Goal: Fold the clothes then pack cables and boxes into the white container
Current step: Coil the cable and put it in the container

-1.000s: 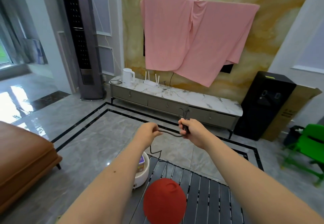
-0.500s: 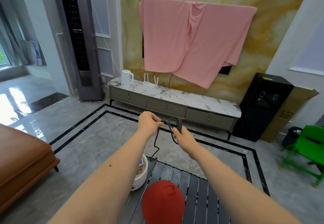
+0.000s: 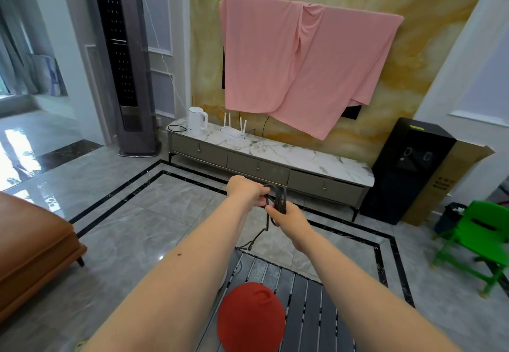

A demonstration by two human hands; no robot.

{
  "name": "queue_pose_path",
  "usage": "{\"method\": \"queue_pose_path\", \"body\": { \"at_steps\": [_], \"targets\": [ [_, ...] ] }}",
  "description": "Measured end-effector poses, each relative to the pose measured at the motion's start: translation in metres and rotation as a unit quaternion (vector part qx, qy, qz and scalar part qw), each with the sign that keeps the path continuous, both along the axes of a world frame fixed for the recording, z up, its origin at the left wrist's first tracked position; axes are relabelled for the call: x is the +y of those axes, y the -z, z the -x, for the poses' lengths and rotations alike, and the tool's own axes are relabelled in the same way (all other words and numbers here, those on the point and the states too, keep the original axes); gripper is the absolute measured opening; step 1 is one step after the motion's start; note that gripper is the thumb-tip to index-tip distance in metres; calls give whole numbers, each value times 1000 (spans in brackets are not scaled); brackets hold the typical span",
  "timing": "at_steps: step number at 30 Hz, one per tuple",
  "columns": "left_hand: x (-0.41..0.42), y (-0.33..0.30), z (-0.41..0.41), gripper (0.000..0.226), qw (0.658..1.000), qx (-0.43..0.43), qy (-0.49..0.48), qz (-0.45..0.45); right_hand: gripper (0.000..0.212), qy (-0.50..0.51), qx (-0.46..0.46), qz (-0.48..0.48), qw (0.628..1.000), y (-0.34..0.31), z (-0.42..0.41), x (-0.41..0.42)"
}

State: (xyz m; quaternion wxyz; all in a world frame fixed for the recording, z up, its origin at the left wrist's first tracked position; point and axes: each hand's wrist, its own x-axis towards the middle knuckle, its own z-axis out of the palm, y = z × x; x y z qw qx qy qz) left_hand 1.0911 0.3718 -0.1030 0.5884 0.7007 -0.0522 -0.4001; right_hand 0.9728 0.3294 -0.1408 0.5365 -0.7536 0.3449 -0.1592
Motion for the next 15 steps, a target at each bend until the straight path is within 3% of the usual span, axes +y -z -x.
{"method": "queue_pose_path", "body": {
  "at_steps": [3, 7, 11, 15],
  "targets": [
    [2, 0, -1, 15, 1000, 27, 11, 8, 8, -7, -12, -49, 999, 2, 1, -2],
    [7, 5, 2, 3, 998, 3, 29, 59, 10, 6, 1, -71, 997, 0, 0, -6],
    [9, 36, 1, 13, 986, -168, -6, -8, 16, 32, -2, -70, 997, -3, 2, -9],
    [13, 83, 17, 29, 927, -323, 123, -146, 26, 25, -20, -85, 996, -8, 7, -8]
  ]
}}
